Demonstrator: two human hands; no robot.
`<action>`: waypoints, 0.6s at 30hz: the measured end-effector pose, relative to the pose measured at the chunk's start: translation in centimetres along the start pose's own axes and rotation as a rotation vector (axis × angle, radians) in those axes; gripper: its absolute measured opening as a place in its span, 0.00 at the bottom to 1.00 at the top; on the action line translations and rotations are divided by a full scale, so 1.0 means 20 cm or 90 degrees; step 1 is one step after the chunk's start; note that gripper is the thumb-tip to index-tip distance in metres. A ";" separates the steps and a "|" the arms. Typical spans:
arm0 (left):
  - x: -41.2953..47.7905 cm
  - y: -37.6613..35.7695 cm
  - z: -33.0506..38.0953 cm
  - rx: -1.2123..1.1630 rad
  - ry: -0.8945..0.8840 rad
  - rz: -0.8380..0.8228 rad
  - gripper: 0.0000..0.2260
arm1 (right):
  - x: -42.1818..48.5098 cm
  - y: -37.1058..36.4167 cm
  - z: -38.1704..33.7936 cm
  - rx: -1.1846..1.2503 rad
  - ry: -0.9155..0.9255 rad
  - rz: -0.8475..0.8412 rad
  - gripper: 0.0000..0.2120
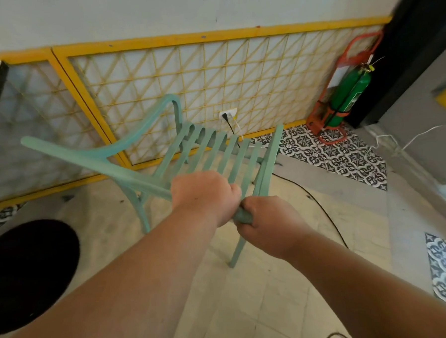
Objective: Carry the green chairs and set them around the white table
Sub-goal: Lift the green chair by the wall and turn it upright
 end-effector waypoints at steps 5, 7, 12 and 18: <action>0.00 0.00 0.00 -0.011 0.016 -0.010 0.20 | 0.00 -0.01 0.02 0.005 0.001 0.002 0.08; 0.00 0.01 0.01 -0.009 0.015 -0.008 0.20 | 0.00 0.00 0.02 0.007 0.001 0.002 0.07; -0.01 0.01 0.01 -0.020 -0.002 0.013 0.18 | 0.00 0.00 0.01 0.011 0.007 0.006 0.07; -0.03 0.04 -0.02 -0.154 -0.042 0.048 0.14 | 0.00 0.00 0.01 0.012 0.003 -0.001 0.07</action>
Point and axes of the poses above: each hand's wrist, its own x-axis towards the middle knuckle, its own y-axis out of the back of the hand, z = x × y, the point moved 9 cm from there along x, towards the middle knuckle, and after that the axes turned 9 degrees about z, right-handed, at the moved point
